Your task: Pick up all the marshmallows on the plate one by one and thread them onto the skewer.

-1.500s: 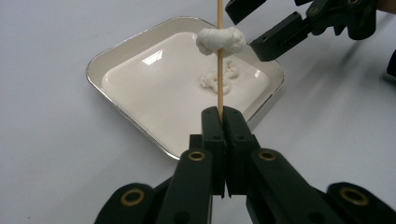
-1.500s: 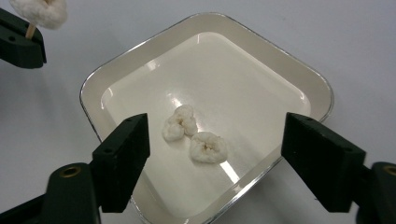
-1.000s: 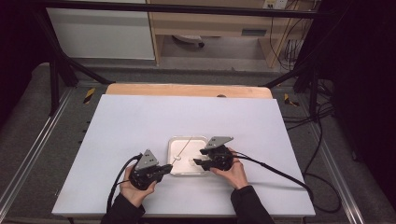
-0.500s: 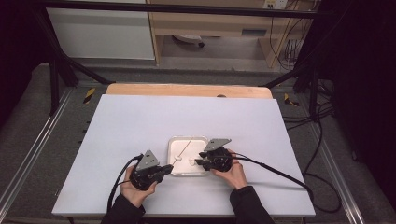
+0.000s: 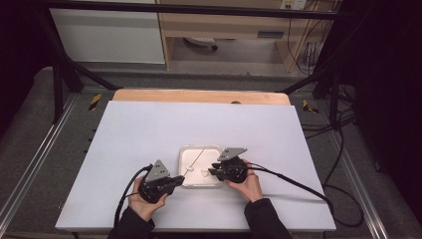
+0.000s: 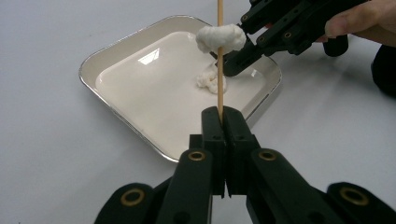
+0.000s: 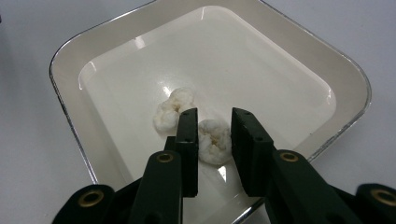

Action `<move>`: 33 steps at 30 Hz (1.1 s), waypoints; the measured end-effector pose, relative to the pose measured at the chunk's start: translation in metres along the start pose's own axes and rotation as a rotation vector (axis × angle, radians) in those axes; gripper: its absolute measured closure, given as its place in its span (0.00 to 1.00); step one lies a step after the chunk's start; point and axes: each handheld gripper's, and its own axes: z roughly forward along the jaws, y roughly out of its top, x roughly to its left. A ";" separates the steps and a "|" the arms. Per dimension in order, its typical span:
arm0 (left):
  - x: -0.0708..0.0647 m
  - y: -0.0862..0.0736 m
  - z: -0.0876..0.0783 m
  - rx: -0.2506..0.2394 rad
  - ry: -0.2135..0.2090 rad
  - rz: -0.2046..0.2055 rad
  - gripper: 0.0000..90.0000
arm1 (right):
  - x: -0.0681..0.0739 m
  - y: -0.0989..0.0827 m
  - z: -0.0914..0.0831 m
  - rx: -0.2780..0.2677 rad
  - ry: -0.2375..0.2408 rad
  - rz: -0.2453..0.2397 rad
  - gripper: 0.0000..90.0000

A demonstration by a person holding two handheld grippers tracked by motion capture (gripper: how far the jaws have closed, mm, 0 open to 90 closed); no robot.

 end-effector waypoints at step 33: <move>-0.005 0.000 0.000 -0.018 -0.024 0.024 0.98 | -0.017 0.013 -0.055 -0.207 0.164 0.241 0.84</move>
